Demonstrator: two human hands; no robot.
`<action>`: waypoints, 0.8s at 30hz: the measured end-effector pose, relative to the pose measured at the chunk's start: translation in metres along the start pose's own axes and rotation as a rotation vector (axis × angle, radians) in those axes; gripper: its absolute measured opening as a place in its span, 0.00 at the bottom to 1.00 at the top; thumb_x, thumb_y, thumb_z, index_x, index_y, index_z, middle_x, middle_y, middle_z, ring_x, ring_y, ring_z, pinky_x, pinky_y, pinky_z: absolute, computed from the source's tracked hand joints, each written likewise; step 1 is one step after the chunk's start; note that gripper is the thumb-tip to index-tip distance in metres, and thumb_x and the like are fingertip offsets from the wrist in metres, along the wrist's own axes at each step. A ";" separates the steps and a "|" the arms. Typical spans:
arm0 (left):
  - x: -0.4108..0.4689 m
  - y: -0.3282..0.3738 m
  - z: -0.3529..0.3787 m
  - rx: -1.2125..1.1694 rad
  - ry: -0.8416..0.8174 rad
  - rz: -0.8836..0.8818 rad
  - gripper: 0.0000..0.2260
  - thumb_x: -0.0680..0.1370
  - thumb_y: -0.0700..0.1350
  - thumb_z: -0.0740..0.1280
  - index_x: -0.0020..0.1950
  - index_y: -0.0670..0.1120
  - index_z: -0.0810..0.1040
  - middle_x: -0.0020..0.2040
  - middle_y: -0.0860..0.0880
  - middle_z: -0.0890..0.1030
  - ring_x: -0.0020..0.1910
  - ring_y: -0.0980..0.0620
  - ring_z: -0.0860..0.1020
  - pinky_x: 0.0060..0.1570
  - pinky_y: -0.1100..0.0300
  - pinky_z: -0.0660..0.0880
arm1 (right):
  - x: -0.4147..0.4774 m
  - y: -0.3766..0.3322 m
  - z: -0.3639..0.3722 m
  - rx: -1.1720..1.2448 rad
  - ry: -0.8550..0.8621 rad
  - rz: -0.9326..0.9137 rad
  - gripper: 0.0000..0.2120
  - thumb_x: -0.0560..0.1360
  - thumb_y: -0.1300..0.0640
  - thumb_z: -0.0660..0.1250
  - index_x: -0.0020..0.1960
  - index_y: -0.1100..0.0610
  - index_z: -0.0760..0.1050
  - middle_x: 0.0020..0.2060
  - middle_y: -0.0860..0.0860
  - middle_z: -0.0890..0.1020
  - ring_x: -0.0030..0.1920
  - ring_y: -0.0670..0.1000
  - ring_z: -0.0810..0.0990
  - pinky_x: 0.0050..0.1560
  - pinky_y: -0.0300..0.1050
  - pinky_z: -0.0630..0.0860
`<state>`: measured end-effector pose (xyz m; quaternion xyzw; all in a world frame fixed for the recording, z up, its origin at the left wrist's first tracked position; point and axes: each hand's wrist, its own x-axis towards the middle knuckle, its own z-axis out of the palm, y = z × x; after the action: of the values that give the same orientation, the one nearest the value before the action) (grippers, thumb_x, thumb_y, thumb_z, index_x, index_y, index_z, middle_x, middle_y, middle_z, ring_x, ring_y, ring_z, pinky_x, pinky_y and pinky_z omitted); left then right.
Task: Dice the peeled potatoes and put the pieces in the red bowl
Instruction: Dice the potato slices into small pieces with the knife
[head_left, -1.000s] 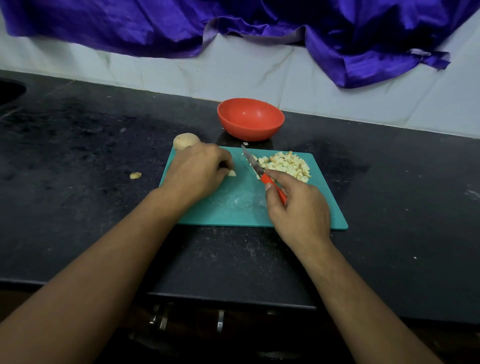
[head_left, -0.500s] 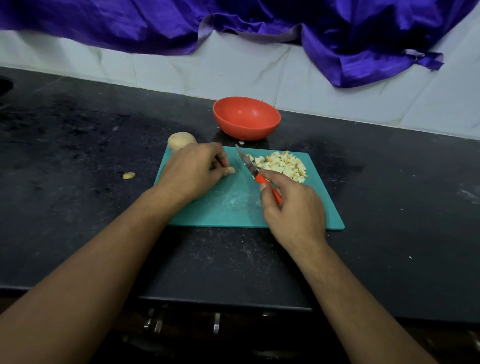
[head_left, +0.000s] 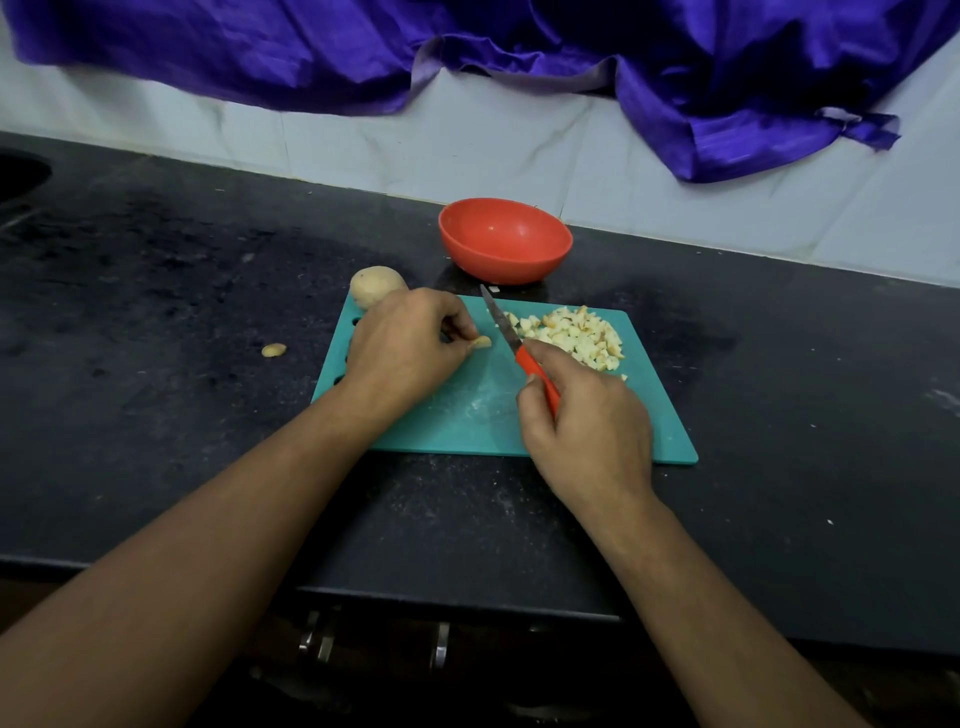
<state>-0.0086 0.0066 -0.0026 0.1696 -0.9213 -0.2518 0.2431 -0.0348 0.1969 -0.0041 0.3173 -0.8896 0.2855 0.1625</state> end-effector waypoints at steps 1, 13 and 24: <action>0.000 0.000 0.000 -0.009 -0.003 -0.010 0.04 0.75 0.48 0.77 0.44 0.56 0.84 0.39 0.62 0.81 0.41 0.62 0.79 0.41 0.61 0.76 | 0.000 -0.002 0.001 -0.010 0.003 -0.020 0.18 0.80 0.52 0.63 0.68 0.47 0.78 0.38 0.47 0.84 0.37 0.51 0.80 0.37 0.49 0.77; -0.001 0.002 0.000 -0.019 -0.002 -0.006 0.07 0.74 0.44 0.76 0.41 0.57 0.85 0.35 0.67 0.77 0.41 0.63 0.79 0.43 0.58 0.79 | 0.001 -0.011 0.008 -0.127 -0.053 -0.121 0.20 0.80 0.51 0.61 0.71 0.48 0.76 0.41 0.48 0.85 0.39 0.52 0.82 0.36 0.47 0.75; 0.000 0.000 0.001 -0.079 -0.005 -0.043 0.06 0.74 0.45 0.76 0.41 0.56 0.86 0.40 0.61 0.84 0.42 0.62 0.81 0.46 0.55 0.82 | -0.004 -0.002 0.002 -0.140 -0.110 -0.113 0.20 0.80 0.52 0.60 0.70 0.46 0.77 0.41 0.45 0.85 0.39 0.49 0.81 0.36 0.45 0.74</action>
<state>-0.0092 0.0075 -0.0035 0.1788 -0.9073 -0.2937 0.2420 -0.0303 0.1967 -0.0068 0.3700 -0.8956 0.1953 0.1512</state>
